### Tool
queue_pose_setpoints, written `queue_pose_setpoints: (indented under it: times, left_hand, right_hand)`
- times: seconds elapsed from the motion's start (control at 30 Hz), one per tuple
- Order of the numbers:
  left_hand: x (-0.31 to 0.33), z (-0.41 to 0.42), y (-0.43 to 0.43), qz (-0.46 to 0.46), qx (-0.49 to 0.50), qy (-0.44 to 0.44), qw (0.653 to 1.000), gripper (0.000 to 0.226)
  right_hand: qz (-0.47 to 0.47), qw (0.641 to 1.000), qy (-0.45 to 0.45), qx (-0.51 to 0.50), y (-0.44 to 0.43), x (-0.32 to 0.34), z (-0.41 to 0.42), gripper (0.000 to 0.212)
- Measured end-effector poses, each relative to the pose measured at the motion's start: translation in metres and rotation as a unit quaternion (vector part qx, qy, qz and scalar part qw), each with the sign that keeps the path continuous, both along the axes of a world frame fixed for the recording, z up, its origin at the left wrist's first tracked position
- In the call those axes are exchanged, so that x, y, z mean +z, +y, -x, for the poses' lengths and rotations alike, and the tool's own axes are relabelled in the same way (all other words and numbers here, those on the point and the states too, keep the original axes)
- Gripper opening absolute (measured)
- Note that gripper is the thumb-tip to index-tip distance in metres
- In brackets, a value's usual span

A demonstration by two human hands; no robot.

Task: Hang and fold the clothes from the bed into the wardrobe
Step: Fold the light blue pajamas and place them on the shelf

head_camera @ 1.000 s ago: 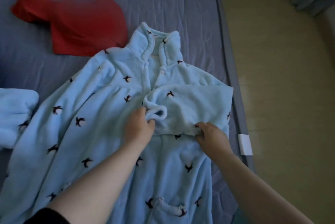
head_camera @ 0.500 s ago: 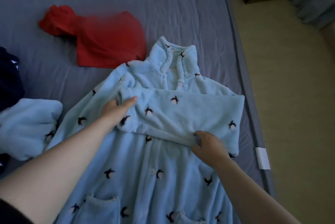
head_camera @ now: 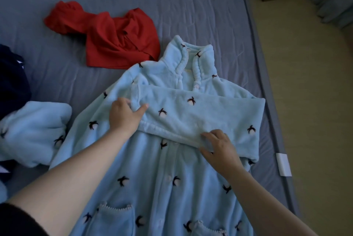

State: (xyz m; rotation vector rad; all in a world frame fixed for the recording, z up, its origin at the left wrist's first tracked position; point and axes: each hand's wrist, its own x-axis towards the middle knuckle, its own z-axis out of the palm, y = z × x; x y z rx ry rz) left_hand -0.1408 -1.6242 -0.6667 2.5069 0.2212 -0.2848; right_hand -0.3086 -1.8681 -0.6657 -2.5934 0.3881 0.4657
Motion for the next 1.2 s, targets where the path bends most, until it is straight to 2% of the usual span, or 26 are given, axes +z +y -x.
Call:
queue_pose_setpoints:
  times: [0.07, 0.17, 0.27, 0.33, 0.47, 0.53, 0.6, 0.67, 0.73, 0.83, 0.9, 1.0, 1.07, 1.13, 1.2]
  left_hand:
    - [-0.004, 0.006, -0.003, 0.007, 0.001, 0.051, 0.999, 0.049]
    - [-0.004, 0.004, -0.001, 0.035, 0.02, 0.065, 0.997, 0.042]
    - [-0.003, 0.002, 0.009, 0.053, -0.01, 0.074, 0.996, 0.018]
    - [-0.003, 0.006, 0.02, 0.036, -0.035, 0.095, 0.994, 0.013]
    - [-0.007, 0.021, 0.036, -0.089, -0.117, 0.14, 0.979, 0.022]
    - [-0.012, 0.025, 0.037, -0.113, -0.125, 0.134, 0.977, 0.037]
    - [-0.012, 0.023, 0.031, -0.068, -0.076, 0.138, 0.985, 0.055]
    - [-0.009, 0.013, 0.019, 0.035, 0.016, 0.12, 0.992, 0.06]
    - [-0.005, -0.004, 0.01, 0.132, 0.053, 0.115, 0.983, 0.049]
    - [0.001, -0.025, 0.0, 0.262, 0.045, 0.162, 0.95, 0.029]
    - [0.005, -0.031, 0.0, 0.298, 0.06, 0.118, 0.945, 0.025]
    - [0.006, -0.034, 0.008, 0.225, 0.053, -0.01, 0.973, 0.028]
    - [0.003, -0.032, 0.014, 0.157, 0.005, -0.021, 0.987, 0.024]
    - [-0.002, -0.026, 0.022, 0.124, 0.0, 0.003, 0.992, 0.015]
    - [-0.005, -0.02, 0.037, 0.095, 0.022, -0.023, 0.995, 0.024]
  right_hand:
    - [-0.003, 1.0, 0.007, 0.022, 0.008, -0.001, -0.002, 0.032]
    - [0.001, 1.0, 0.01, 0.015, 0.016, -0.001, -0.007, 0.017]
    - [0.013, 0.999, 0.027, 0.02, 0.02, -0.004, -0.006, 0.013]
    - [0.012, 0.999, 0.044, 0.023, 0.023, -0.005, -0.003, 0.012]
    - [0.016, 0.996, 0.079, 0.039, 0.024, -0.005, -0.005, 0.005]
    - [0.012, 0.999, 0.048, 0.023, 0.026, -0.005, -0.007, 0.009]
    - [0.009, 1.0, -0.006, 0.003, 0.03, -0.004, -0.008, 0.022]
    - [0.0, 1.0, -0.014, 0.006, 0.033, -0.004, -0.011, 0.034]
    - [-0.008, 1.0, 0.02, 0.013, 0.036, -0.006, -0.014, 0.039]
    - [-0.016, 0.999, 0.032, -0.008, 0.037, -0.01, -0.017, 0.039]
    - [-0.02, 0.999, 0.02, -0.026, 0.039, -0.01, -0.016, 0.038]
    - [-0.024, 0.998, -0.012, -0.057, 0.042, -0.01, -0.014, 0.037]
    - [-0.022, 0.997, -0.011, -0.068, 0.043, -0.009, -0.016, 0.039]
    - [-0.014, 0.997, 0.013, -0.07, 0.044, -0.009, -0.021, 0.041]
    - [-0.008, 0.997, 0.016, -0.076, 0.047, -0.007, -0.029, 0.039]
